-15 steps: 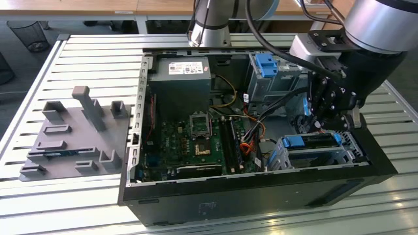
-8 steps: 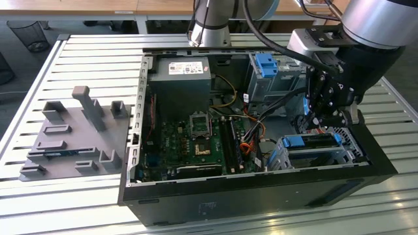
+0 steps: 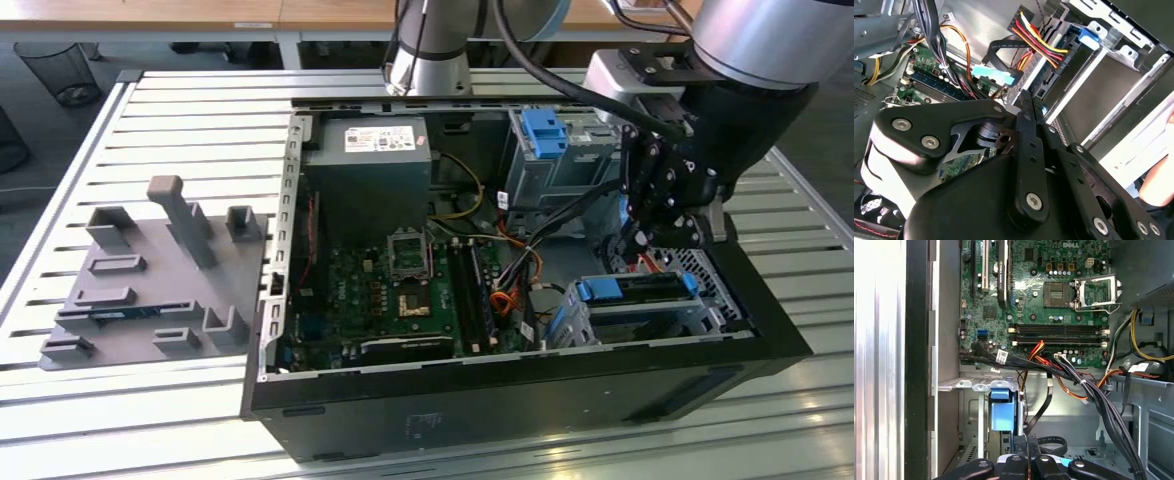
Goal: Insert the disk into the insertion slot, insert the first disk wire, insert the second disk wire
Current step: 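Insert the second disk wire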
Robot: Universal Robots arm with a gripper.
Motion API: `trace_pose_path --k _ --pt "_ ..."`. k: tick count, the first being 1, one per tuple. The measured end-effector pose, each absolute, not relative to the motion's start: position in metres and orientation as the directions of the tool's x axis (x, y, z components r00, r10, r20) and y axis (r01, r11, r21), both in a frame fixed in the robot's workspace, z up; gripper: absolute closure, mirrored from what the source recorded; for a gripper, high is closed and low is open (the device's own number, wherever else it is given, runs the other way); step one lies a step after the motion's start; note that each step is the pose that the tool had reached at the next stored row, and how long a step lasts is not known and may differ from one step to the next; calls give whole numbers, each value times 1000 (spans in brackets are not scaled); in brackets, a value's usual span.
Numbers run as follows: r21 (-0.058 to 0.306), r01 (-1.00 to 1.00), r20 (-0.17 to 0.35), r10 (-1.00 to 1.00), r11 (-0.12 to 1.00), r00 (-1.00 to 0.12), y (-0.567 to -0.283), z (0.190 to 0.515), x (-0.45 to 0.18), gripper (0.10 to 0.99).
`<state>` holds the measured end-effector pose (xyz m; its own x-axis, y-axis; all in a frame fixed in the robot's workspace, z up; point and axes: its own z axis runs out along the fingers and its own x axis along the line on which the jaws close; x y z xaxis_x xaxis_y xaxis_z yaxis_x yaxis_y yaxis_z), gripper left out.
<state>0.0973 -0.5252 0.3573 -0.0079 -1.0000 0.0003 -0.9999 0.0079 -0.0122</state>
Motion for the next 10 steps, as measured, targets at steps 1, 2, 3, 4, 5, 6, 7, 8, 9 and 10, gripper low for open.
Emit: trace_pose_path --k 1,2,3,4,5,6,7,8,9,10 --pt "-12 -1000 0 -1000 8 -8 -524 357 97 933" --pt "-12 -1000 0 -1000 8 -8 -523 358 97 933" --pt "-12 -1000 0 -1000 8 -8 -521 358 97 933" --pt "-12 -1000 0 -1000 8 -8 -519 358 97 933" --pt "-12 -1000 0 -1000 8 -8 -517 358 97 933" --pt "-12 -1000 0 -1000 8 -8 -515 357 97 933" --pt "-12 -1000 0 -1000 8 -8 -513 357 97 922" --pt "-12 -1000 0 -1000 8 -8 -511 358 97 922" --pt "-12 -1000 0 -1000 8 -8 -510 358 97 859" --pt "-12 -1000 0 -1000 8 -8 -508 357 97 859"
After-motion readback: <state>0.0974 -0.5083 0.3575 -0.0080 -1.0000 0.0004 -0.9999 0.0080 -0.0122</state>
